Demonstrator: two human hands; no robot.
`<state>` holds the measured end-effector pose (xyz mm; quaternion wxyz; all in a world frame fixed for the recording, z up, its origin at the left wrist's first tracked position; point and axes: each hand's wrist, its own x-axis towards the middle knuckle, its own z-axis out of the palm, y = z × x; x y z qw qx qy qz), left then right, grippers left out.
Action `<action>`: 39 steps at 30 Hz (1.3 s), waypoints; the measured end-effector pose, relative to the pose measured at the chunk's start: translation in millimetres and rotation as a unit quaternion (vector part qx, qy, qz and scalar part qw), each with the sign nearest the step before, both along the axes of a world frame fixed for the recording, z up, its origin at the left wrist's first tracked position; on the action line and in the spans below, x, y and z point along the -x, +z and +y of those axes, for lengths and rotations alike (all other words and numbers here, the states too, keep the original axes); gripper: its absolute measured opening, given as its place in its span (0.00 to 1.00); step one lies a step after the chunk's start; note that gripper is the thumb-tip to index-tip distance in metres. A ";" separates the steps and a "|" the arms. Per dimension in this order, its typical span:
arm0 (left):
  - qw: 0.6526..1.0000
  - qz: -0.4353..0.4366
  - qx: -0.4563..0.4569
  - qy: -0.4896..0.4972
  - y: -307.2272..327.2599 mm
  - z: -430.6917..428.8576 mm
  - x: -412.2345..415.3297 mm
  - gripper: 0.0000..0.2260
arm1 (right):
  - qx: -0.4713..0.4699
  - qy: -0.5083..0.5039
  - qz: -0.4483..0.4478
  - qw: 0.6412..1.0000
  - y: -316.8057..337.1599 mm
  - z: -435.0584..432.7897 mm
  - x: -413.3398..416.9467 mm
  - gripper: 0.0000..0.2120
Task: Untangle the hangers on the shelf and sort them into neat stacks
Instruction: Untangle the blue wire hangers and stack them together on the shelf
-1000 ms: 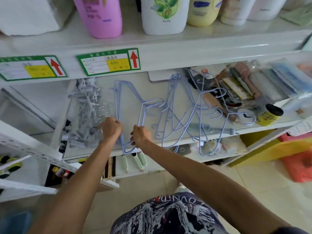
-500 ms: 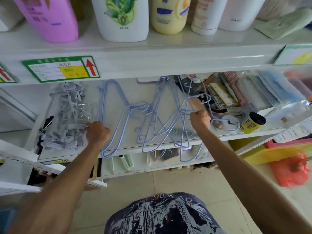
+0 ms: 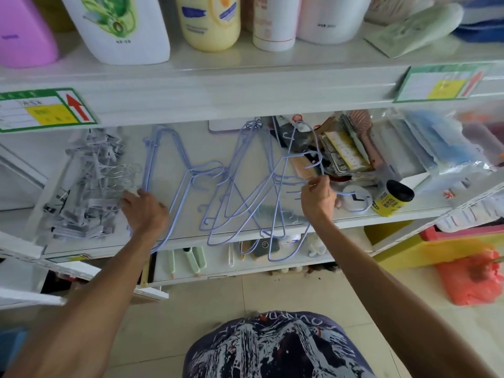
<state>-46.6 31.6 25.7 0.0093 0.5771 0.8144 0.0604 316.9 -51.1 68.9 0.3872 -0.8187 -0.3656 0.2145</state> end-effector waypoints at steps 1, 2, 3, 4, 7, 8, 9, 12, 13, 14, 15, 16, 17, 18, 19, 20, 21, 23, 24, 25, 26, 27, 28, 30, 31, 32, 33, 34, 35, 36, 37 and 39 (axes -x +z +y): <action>0.999 -0.010 -0.030 -0.019 0.5 0.2 -9.8 0.14 | 0.001 0.027 -0.011 1.000 -0.8 0.2 3.5 0.06; 0.995 -0.053 -0.057 -0.055 0.6 -0.2 -23.3 0.11 | 0.005 0.062 -0.028 0.998 -3.9 2.0 8.0 0.07; 0.983 -0.124 -0.078 -0.109 1.9 -2.2 -40.5 0.08 | 0.016 0.101 -0.045 0.994 -7.1 4.4 14.3 0.07; 0.963 -0.200 -0.078 -0.165 2.7 -6.7 -60.4 0.05 | 0.021 0.135 -0.058 0.989 -9.9 7.3 22.0 0.08; 0.922 -0.287 0.012 -0.260 -4.3 -21.1 -119.6 0.08 | 0.034 0.200 -0.042 0.978 -16.5 20.7 45.5 0.13; 0.920 -0.300 0.027 -0.252 -9.9 -23.2 -132.7 0.09 | 0.056 0.208 -0.026 0.976 -19.0 26.4 51.1 0.15; 0.917 -0.317 0.028 -0.239 -14.7 -24.5 -141.4 0.09 | 0.083 0.210 -0.007 0.974 -19.6 31.6 55.4 0.18; 0.913 -0.343 0.000 -0.223 -16.8 -26.8 -146.5 0.07 | 0.129 0.198 0.040 0.971 -20.8 42.1 59.8 0.19; 0.910 -0.346 -0.010 -0.228 -13.7 -27.5 -146.3 0.08 | 0.133 0.192 0.045 0.971 -19.7 44.0 59.5 0.17; 0.908 -0.348 -0.017 -0.231 -10.7 -28.3 -146.2 0.09 | 0.136 0.186 0.049 0.972 -19.2 46.5 58.8 0.15; 0.907 -0.351 -0.021 -0.232 -8.4 -28.6 -146.7 0.10 | 0.134 0.178 0.050 0.974 -17.2 47.5 58.5 0.14; 0.905 -0.356 -0.022 -0.230 -5.0 -29.1 -147.8 0.09 | 0.127 0.171 0.053 0.976 -14.9 48.8 58.8 0.13; 0.903 -0.362 -0.023 -0.231 -3.1 -29.1 -149.0 0.10 | 0.114 0.166 0.056 0.978 -11.5 49.2 59.1 0.13; 0.900 -0.367 -0.021 -0.233 -0.3 -28.5 -150.3 0.11 | 0.093 0.160 0.061 0.981 -9.3 50.7 58.8 0.14; 0.897 -0.367 -0.023 -0.243 1.5 -27.2 -152.1 0.12 | 0.073 0.154 0.062 0.983 -6.9 52.1 58.1 0.14; 0.899 -0.359 -0.027 -0.250 3.3 -26.3 -154.5 0.11 | 0.053 0.149 0.062 0.985 -4.6 53.2 56.8 0.14; 0.900 -0.352 -0.042 -0.254 4.2 -25.0 -157.0 0.10 | 0.041 0.148 0.058 0.986 -0.5 53.6 55.3 0.14; 0.898 -0.371 -0.065 -0.228 5.8 -24.9 -163.0 0.13 | 0.024 0.149 0.039 0.988 10.1 53.1 51.3 0.13; 0.893 -0.391 -0.066 -0.212 5.6 -25.2 -166.1 0.15 | 0.014 0.149 0.030 0.988 14.5 52.7 49.3 0.13; 0.889 -0.406 -0.064 -0.201 4.7 -25.1 -169.6 0.16 | 0.005 0.152 0.020 0.988 17.7 52.8 47.4 0.13; 0.888 -0.412 -0.057 -0.195 3.7 -24.5 -173.3 0.17 | -0.001 0.152 0.008 0.988 19.1 52.9 47.2 0.13; 0.891 -0.408 -0.047 -0.196 3.6 -23.9 -177.1 0.16 | -0.004 0.152 -0.001 0.988 20.4 52.6 46.8 0.13; 0.892 -0.403 -0.034 -0.202 5.5 -23.3 -180.2 0.15 | -0.005 0.151 -0.007 0.988 19.9 52.9 46.4 0.13; 0.895 -0.394 -0.022 -0.210 6.8 -21.1 -184.2 0.11 | -0.007 0.145 -0.003 0.989 16.8 53.2 45.2 0.13; 0.898 -0.387 -0.021 -0.207 6.4 -19.1 -184.6 0.10 | -0.005 0.143 -0.005 0.990 15.8 53.5 45.0 0.13; 0.902 -0.383 -0.018 -0.199 6.6 -17.3 -184.6 0.10 | 0.000 0.142 -0.013 0.990 13.8 55.0 45.1 0.14; 0.904 -0.382 -0.018 -0.193 7.6 -16.5 -184.0 0.10 | 0.008 0.142 -0.017 0.990 12.5 57.1 46.2 0.14; 0.902 -0.385 -0.023 -0.192 7.7 -15.0 -183.0 0.09 | 0.011 0.141 -0.016 0.990 11.9 59.6 48.0 0.14; 0.900 -0.389 -0.036 -0.194 9.2 -15.0 -181.8 0.08 | 0.010 0.139 -0.010 0.990 11.6 62.8 50.0 0.14; 0.896 -0.395 -0.055 -0.197 8.6 -14.2 -179.5 0.09 | 0.003 0.139 -0.005 0.990 12.2 65.7 52.0 0.14; 0.892 -0.402 -0.075 -0.194 8.7 -15.0 -175.9 0.09 | 0.002 0.139 -0.006 0.990 13.9 68.1 53.2 0.14; 0.898 -0.391 -0.105 -0.172 3.7 -18.4 -163.3 0.08 | 0.010 0.146 -0.025 0.989 15.7 71.5 51.9 0.14</action>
